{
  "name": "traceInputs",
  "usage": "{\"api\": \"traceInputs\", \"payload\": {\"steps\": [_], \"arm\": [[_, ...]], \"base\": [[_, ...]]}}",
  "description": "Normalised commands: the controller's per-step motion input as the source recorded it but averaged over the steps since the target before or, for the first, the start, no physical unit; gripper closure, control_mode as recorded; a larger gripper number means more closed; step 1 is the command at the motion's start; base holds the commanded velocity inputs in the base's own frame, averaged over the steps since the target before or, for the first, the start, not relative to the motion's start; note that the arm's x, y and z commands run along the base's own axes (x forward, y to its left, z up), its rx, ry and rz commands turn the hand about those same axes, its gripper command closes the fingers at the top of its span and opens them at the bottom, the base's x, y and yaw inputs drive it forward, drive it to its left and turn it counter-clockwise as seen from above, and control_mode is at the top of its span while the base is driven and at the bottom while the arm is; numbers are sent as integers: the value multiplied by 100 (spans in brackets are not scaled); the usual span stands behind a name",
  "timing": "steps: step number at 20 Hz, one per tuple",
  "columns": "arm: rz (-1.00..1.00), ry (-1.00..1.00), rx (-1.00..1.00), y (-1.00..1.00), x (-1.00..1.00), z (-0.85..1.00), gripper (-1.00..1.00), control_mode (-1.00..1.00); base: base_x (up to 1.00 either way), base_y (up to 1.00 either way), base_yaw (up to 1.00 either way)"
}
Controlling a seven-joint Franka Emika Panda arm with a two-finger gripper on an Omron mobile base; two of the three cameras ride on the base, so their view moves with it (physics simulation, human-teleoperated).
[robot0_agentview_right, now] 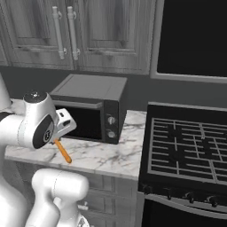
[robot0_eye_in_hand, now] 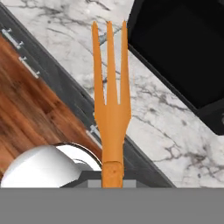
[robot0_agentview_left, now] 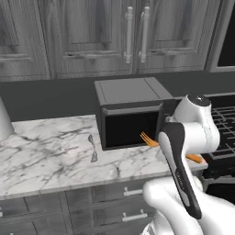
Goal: Take the fork and place it on the left side of the plate. Then take the spoon and place it on the right side of the plate. Make sure they're directly next to the plate.
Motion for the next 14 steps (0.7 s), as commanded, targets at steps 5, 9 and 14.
{"api": "traceInputs", "payload": {"steps": [5,9,14], "arm": [[0,0,0,0,0,0,100,100],[0,0,0,0,0,0,100,100],[0,0,0,0,0,0,100,100]], "base": [[-1,24,27],[-9,34,42],[-21,43,52]]}}
